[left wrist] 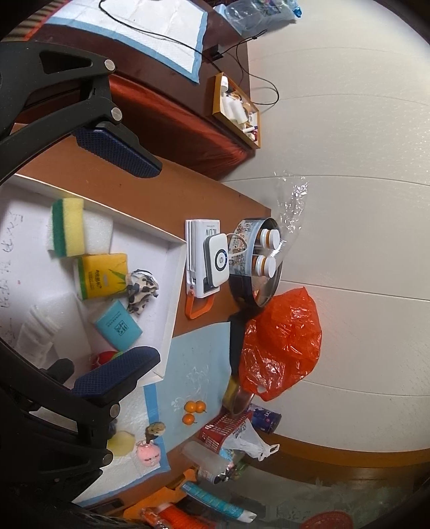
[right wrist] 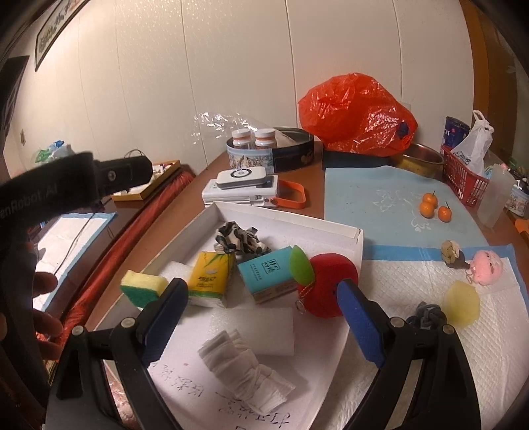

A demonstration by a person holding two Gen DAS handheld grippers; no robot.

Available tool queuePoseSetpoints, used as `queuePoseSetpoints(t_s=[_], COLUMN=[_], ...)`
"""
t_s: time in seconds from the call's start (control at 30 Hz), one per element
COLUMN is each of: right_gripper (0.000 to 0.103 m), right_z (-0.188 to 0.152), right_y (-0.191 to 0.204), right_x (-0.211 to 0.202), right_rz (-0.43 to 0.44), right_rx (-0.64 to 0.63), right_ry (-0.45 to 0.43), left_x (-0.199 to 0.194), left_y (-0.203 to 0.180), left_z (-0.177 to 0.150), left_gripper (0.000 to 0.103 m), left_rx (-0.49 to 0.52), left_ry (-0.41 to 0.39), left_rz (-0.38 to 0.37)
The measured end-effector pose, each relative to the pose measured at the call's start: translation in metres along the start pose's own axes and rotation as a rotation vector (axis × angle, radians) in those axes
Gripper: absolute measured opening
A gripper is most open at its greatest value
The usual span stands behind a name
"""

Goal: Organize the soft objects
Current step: 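Withdraw both grippers from the white box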

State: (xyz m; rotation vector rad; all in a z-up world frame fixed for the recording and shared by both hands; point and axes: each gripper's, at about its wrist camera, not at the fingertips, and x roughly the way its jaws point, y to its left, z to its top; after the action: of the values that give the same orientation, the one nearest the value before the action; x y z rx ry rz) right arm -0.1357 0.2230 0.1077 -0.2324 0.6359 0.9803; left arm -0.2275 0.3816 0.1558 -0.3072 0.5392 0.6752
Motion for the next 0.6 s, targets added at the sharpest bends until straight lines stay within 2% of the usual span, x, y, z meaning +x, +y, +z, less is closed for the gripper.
queuePoseSetpoints(t_s=[0.33, 0.6], right_gripper=[0.092, 0.092], right_z=[-0.009, -0.019], right_y=[-0.012, -0.057], right_x=[-0.014, -0.032], right_rz=[0.032, 0.033], right_rx=[0.023, 0.063], right_ry=[-0.022, -0.027], left_x=[-0.014, -0.013], left_y=[-0.015, -0.071], left_z=[-0.016, -0.03], left_gripper=[0.103, 0.103], left_rx=[-0.003, 0.027], left_ry=[0.016, 0.057], left_rz=[0.037, 0.027])
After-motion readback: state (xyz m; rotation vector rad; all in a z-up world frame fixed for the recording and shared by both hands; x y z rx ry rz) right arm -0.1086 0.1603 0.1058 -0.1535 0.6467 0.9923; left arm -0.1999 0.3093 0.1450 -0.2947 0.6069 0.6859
